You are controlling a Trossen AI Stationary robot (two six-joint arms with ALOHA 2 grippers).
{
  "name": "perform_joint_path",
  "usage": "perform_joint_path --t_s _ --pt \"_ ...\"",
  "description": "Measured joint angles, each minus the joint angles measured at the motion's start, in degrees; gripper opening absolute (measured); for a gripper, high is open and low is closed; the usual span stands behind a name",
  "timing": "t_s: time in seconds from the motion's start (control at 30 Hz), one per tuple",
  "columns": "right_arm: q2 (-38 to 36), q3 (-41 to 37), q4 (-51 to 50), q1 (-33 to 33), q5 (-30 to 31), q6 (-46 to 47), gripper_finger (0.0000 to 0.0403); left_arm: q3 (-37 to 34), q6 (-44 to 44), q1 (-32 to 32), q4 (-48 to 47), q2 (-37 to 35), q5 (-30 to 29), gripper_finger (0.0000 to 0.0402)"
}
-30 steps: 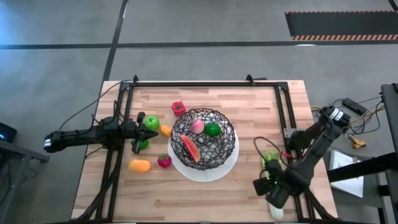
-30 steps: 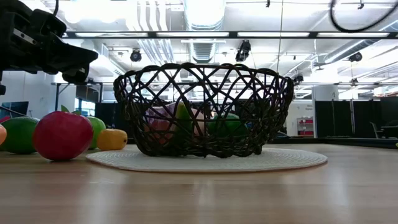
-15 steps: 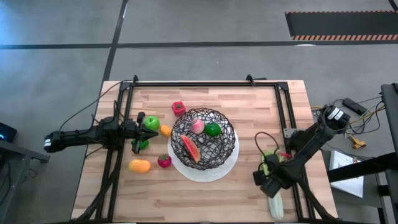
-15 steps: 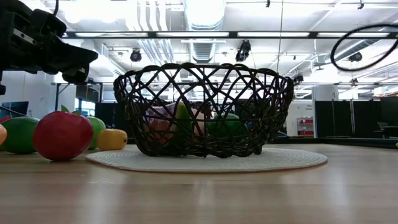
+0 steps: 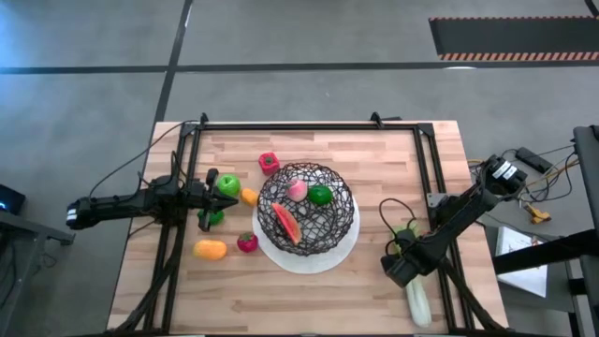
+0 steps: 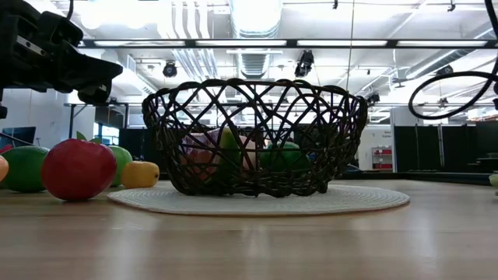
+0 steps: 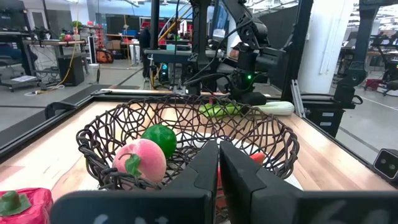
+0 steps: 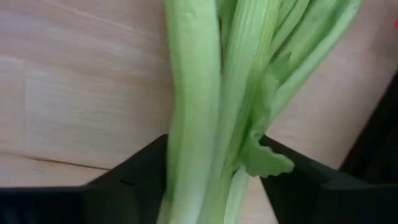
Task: Build produce basket
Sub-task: Put the celery into the wire basket
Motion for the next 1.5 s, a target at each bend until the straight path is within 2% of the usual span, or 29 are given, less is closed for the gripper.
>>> perform_joint_path --t_s 0.13,0.23,0.3,0.37,0.47,0.6,0.77,0.87,0.97,1.07,1.13,1.23,1.3,1.5 --pt "-0.11 0.02 -0.49 0.04 1.34 -2.56 0.0120 0.00 0.00 0.01 0.00 0.00 0.00 0.0000" --pt "-0.85 1.23 -2.66 -0.67 5.32 -6.15 0.0062 0.00 0.01 0.00 0.00 0.00 0.00 0.0000" --pt "-2.24 3.23 -5.47 -1.74 8.49 -8.91 0.0039 0.00 0.00 0.00 0.00 0.00 -0.02 0.0000" --pt "-4.25 6.51 -9.33 -2.87 13.91 -11.37 0.0037 0.00 0.00 0.01 0.00 0.00 0.00 0.0000" --pt "-7.11 12.61 -12.61 -5.10 25.24 -17.38 0.0037 0.00 0.00 0.01 0.00 0.00 -0.01 0.0000" --pt "-9.53 22.03 -12.76 -9.15 38.39 -32.78 0.0041 0.00 0.00 0.01 0.00 0.00 -0.01 0.0000" --pt "-8.27 34.67 -9.33 -17.77 44.11 -58.41 0.0039 0.00 0.00 -0.01 0.00 0.00 0.00 0.0000" --pt "-5.78 38.75 -0.59 -23.92 43.60 -76.34 0.0039 0.00 0.00 -0.01 0.00 0.00 -0.01 0.0000" --pt "-1.96 39.45 10.22 -30.38 36.16 -91.11 0.0039 0.00 0.00 -0.02 0.00 0.00 -0.01 0.0000" --pt "3.27 39.21 21.16 -35.84 27.97 -99.99 0.0039 0.00 0.00 -0.02 0.00 0.00 0.00 0.0000" --pt "6.95 39.21 28.93 -38.46 24.81 -104.75 0.0039 0.00 0.00 -0.02 0.00 0.00 0.00 0.0000" --pt "12.63 40.91 36.04 -41.60 19.83 -107.87 0.0039 0.00 0.01 0.00 0.00 0.00 -0.02 0.0000" --pt "16.28 42.78 37.33 -43.17 17.28 -107.48 0.0039 0.00 0.02 -0.01 0.00 0.00 -0.02 0.0000" --pt "25.58 47.87 36.26 -44.94 16.87 -104.47 0.0040 0.00 0.00 0.00 0.00 0.00 0.00 0.0000"
